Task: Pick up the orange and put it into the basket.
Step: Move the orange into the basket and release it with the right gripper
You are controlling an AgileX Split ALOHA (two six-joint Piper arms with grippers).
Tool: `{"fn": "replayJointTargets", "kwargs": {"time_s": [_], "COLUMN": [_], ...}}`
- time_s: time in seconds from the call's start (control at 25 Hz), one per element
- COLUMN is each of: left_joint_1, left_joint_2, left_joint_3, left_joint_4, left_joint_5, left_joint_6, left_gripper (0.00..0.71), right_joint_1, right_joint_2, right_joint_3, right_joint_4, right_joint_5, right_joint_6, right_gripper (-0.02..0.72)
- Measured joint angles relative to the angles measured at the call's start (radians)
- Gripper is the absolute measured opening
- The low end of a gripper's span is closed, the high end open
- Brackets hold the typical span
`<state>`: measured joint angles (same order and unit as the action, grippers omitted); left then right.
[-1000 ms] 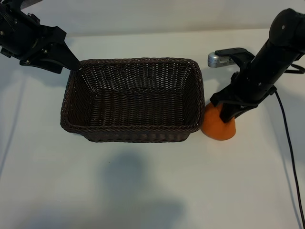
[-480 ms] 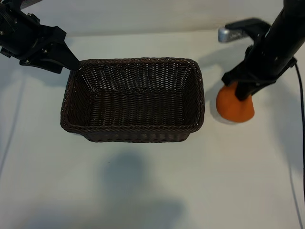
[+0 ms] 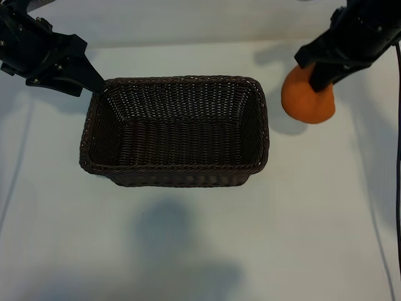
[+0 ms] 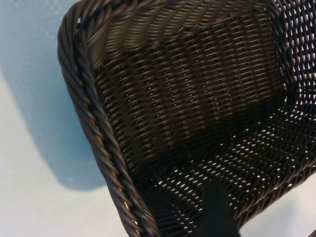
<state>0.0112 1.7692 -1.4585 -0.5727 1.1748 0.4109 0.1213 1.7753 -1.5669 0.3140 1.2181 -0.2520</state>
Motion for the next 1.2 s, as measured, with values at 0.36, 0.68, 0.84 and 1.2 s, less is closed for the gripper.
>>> {"fn": "replayJointTargets", "kwargs": {"time_s": [0.36, 0.68, 0.84, 1.2], "left_joint_1": [0.0, 0.0, 0.0, 0.0], "left_joint_2": [0.0, 0.0, 0.0, 0.0], "left_joint_3": [0.0, 0.0, 0.0, 0.0], "left_joint_4": [-0.006, -0.023, -0.025, -0.028], "left_joint_5": [0.0, 0.001, 0.001, 0.001], "left_joint_6": [0.001, 0.001, 0.001, 0.001], "left_gripper": [0.506, 0.506, 0.506, 0.506], "right_joint_1": [0.011, 0.118, 0.173, 0.279], "right_joint_2": [-0.001, 0.001, 0.021, 0.113], "right_joint_3": [-0.008, -0.008, -0.009, -0.087], "right_joint_4": [0.096, 0.105, 0.11, 0.114], "right_joint_5": [0.001, -0.073, -0.119, -0.192], "right_joint_6": [0.001, 0.019, 0.036, 0.083], "right_gripper": [0.076, 0.074, 0.074, 0.074]}}
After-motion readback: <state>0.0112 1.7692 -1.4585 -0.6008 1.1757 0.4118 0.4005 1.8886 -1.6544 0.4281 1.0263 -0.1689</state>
